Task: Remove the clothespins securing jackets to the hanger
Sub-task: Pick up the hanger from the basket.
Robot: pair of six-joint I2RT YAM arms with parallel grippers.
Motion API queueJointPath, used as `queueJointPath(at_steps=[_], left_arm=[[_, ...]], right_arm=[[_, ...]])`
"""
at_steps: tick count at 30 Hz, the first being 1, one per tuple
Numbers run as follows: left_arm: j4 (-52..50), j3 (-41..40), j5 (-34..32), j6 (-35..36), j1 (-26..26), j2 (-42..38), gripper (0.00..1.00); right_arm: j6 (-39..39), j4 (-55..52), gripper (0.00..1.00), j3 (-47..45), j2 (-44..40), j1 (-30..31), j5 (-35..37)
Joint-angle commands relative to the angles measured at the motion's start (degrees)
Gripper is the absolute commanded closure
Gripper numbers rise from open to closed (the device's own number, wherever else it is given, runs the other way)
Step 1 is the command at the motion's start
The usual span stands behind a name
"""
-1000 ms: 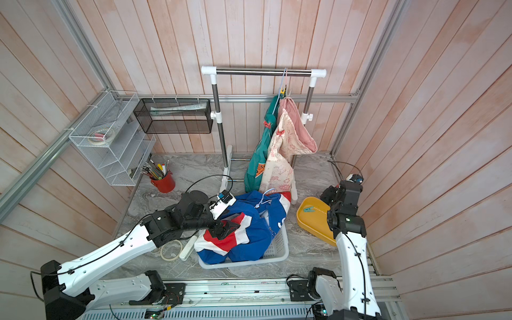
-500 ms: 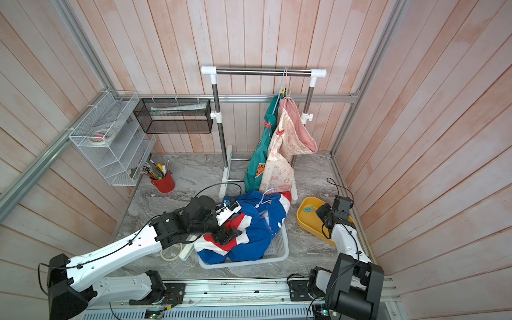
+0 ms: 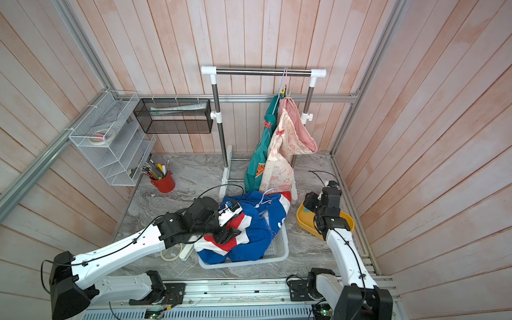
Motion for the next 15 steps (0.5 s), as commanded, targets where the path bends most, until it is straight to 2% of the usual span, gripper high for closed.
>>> queueJointPath(at_steps=[1,3,5,10,15], left_arm=[[1.98,-0.49,-2.37,-0.38,-0.05,1.49,0.4],[2.43,-0.17,-2.48,-0.8,-0.06,1.83,0.45],[3.01,-0.08,-2.63,-0.95,0.1,2.01,0.56],[3.46,0.62,-1.44,-2.0,1.11,2.56,0.71],[4.16,0.36,0.36,-3.88,3.07,2.58,0.83]], right_arm=[[-4.26,-2.65,0.52,0.94,-5.77,5.16,0.42],[-6.41,-2.65,0.52,0.95,-9.21,9.03,-2.53],[-8.48,-3.06,0.52,0.97,-11.95,13.8,-3.21],[-10.12,-1.74,0.51,0.31,-13.74,23.11,-5.74],[-11.87,-0.51,0.5,1.24,-12.26,34.3,-2.14]])
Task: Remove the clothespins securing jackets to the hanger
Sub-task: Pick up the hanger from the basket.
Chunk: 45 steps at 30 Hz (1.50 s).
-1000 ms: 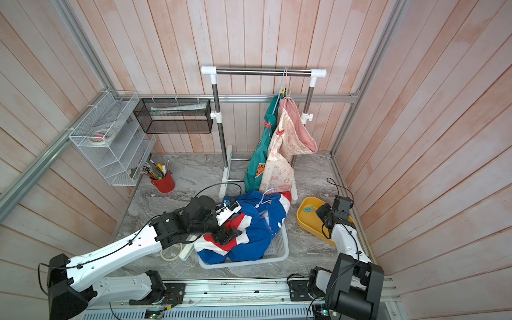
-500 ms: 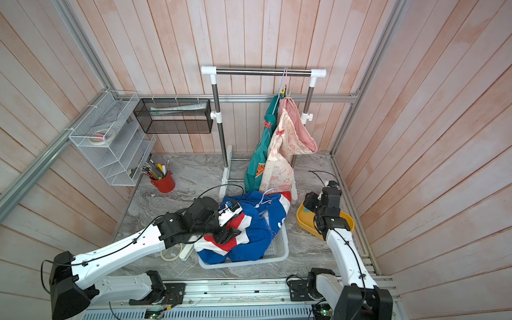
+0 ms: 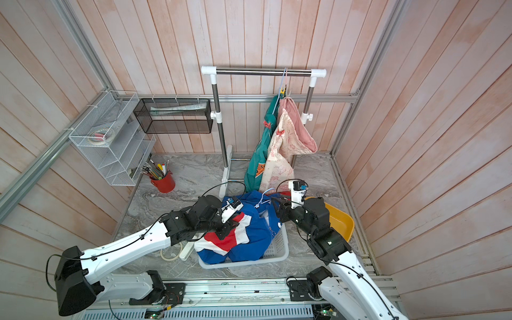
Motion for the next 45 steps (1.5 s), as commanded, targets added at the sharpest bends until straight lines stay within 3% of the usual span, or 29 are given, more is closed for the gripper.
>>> queueJointPath(at_steps=[1,4,13,19,28,31,38,41,45], left_arm=[[1.84,0.28,1.88,-1.5,1.46,0.28,0.85],[2.17,0.03,2.68,-1.78,1.65,0.3,0.85],[2.61,-1.57,3.4,-1.76,1.7,-0.93,0.86],[2.91,-1.87,3.93,-1.77,1.68,-0.9,0.86],[3.35,-1.65,3.73,-1.59,1.73,-1.08,0.86],[3.8,-1.61,3.82,-1.59,1.78,-0.86,0.86],[3.85,-1.13,4.04,-1.75,1.73,-0.57,0.85],[2.58,-0.16,3.72,-1.77,1.74,-0.81,0.76],[0.13,1.03,2.53,-1.77,1.69,-3.65,0.47]], right_arm=[[-2.69,1.09,0.49,0.94,0.89,5.84,2.65],[-3.52,3.56,0.47,1.96,3.16,9.28,5.55],[-4.77,10.23,0.47,3.73,6.3,10.39,12.93],[-5.44,12.14,0.52,5.64,10.18,10.39,10.71],[-4.84,13.97,0.78,5.9,13.49,10.48,7.66],[-4.92,12.84,0.82,6.23,13.99,10.48,6.49],[-4.83,11.67,1.0,6.06,13.28,10.48,6.65],[-5.23,11.49,1.0,6.01,12.54,10.46,8.16],[-7.0,10.31,1.0,6.64,11.87,9.85,11.5]])
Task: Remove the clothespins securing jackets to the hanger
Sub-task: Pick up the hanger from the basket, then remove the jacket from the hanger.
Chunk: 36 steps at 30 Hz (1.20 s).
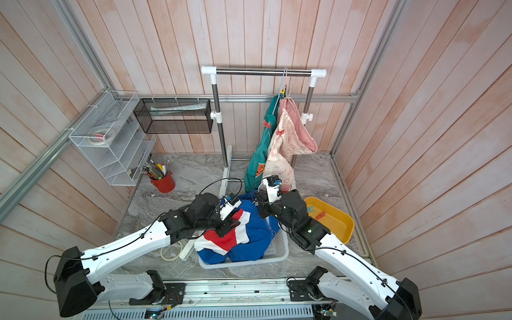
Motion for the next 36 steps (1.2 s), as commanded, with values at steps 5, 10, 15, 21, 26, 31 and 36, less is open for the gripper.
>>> queueJointPath(at_steps=[5,10,15,21,26,31,36], left_arm=[[-5.46,2.13,-0.79,0.17,0.15,-8.52,0.25],[-11.23,1.17,-3.87,-0.58,0.62,-12.86,0.2],[-15.46,-0.07,-4.35,-4.69,0.88,-15.88,0.19],[-14.24,-1.55,-6.29,-4.19,1.9,-14.61,0.2],[-10.18,-1.6,-5.43,-3.44,2.38,-10.73,0.23],[-7.63,-1.56,-3.51,-2.3,2.8,-7.71,0.51],[-7.51,-1.86,-3.06,-2.5,2.93,-7.21,0.92]], right_arm=[[-1.37,-2.31,1.0,3.18,-1.5,-3.79,2.03],[0.03,-2.66,1.0,4.22,-2.12,-9.51,-0.37],[0.59,-2.79,1.0,5.25,-1.64,-13.56,-2.25],[1.86,-1.45,1.0,4.85,-1.71,-17.23,-6.17],[2.26,-1.34,1.0,4.51,-2.05,-17.2,-6.88],[2.3,-1.26,1.0,3.97,-2.58,-17.28,-6.54],[2.02,-0.97,1.0,4.18,-1.76,-18.16,-5.95]])
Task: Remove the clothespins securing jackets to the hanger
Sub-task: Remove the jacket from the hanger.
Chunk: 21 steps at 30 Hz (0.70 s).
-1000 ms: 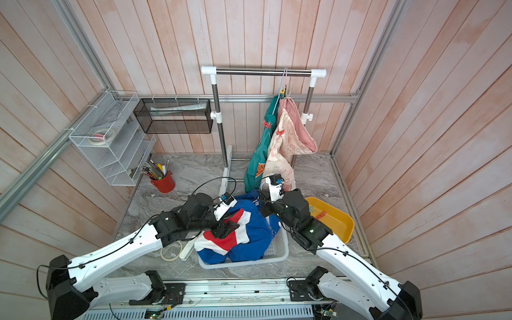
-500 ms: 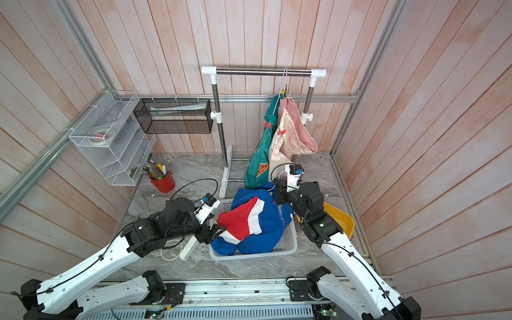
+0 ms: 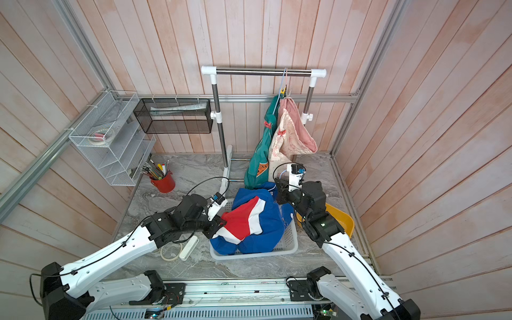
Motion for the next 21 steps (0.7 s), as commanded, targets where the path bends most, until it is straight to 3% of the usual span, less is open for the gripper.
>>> queueJointPath(at_steps=[1,21], left_arm=[[1.71,-1.17,1.05,0.25,0.26,-0.57,0.99],[6.86,-7.08,-6.11,-8.04,0.26,-13.58,1.0]], right_arm=[[-0.11,2.01,1.0,0.96,0.05,-0.73,0.9],[-5.62,-3.07,1.0,5.31,6.69,-1.52,12.1]])
